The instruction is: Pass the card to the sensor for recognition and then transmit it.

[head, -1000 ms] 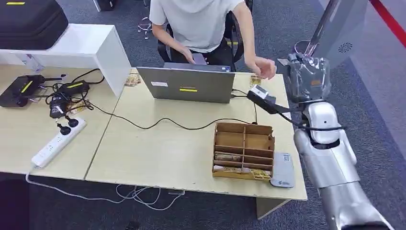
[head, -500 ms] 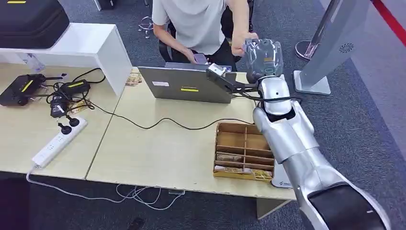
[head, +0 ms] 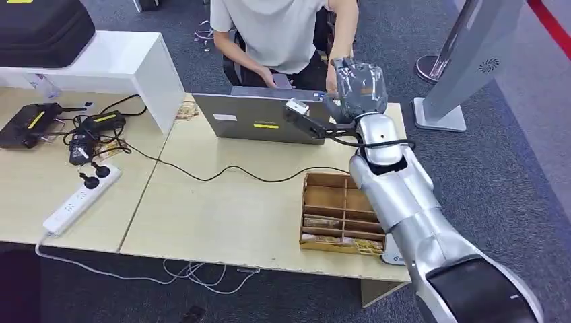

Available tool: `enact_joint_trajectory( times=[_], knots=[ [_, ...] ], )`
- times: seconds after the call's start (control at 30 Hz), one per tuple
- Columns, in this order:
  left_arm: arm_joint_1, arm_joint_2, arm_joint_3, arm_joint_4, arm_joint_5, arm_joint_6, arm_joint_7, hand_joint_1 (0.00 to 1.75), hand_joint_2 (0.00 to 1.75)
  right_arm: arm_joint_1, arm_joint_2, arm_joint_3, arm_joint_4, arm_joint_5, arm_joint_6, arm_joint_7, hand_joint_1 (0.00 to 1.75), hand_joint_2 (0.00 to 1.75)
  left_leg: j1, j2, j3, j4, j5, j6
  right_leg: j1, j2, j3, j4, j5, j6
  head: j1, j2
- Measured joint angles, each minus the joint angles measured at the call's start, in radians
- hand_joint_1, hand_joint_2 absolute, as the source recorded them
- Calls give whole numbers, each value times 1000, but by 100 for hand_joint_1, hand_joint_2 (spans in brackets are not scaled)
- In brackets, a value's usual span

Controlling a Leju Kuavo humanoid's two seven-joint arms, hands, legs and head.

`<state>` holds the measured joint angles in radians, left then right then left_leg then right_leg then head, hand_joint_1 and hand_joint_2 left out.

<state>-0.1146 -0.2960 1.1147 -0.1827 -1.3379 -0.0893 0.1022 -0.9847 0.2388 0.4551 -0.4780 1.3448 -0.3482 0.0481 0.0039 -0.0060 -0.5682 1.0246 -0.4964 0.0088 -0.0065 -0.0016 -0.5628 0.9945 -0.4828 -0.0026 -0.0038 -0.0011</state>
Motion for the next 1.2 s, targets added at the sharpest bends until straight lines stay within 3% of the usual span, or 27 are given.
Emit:
enact_joint_trajectory(
  times=[0.2,0.23,0.43,0.63,1.0,1.07,1.2],
  knots=[
    [0,0,0,0,15,6,0,0,175,43,-8,0,-68,-47,-34,-88,0,0,0,1,1,0,1,0,0,0,1,0,1,0,0,0],
    [0,0,0,0,20,7,-1,0,175,63,-13,0,-96,-55,-35,-105,0,175,0,1,1,0,1,0,0,0,1,0,1,0,0,0],
    [2,0,11,0,59,13,-10,0,175,262,-99,18,-389,-147,-35,-188,0,175,0,-1,1,1,1,0,0,-1,1,-1,1,0,0,0],
    [6,0,35,0,81,16,-12,0,175,453,-215,19,-688,-202,-42,-219,0,175,-1,0,0,1,-1,1,0,-1,1,-2,1,1,0,0],
    [5,0,37,0,87,18,-12,0,175,473,-229,19,-722,-206,-44,-222,0,175,-1,0,1,1,-1,1,0,0,1,-2,1,1,0,0],
    [5,0,47,0,99,19,-12,0,175,521,-261,16,-788,-216,-55,-230,0,175,-1,-1,1,1,0,1,0,-2,2,-3,1,1,0,0],
    [6,1,108,0,145,27,-23,0,175,870,-437,-99,-1150,-207,-126,-305,0,175,-1,-4,3,1,-2,3,0,-5,5,-4,-1,3,0,0]
  ],
)
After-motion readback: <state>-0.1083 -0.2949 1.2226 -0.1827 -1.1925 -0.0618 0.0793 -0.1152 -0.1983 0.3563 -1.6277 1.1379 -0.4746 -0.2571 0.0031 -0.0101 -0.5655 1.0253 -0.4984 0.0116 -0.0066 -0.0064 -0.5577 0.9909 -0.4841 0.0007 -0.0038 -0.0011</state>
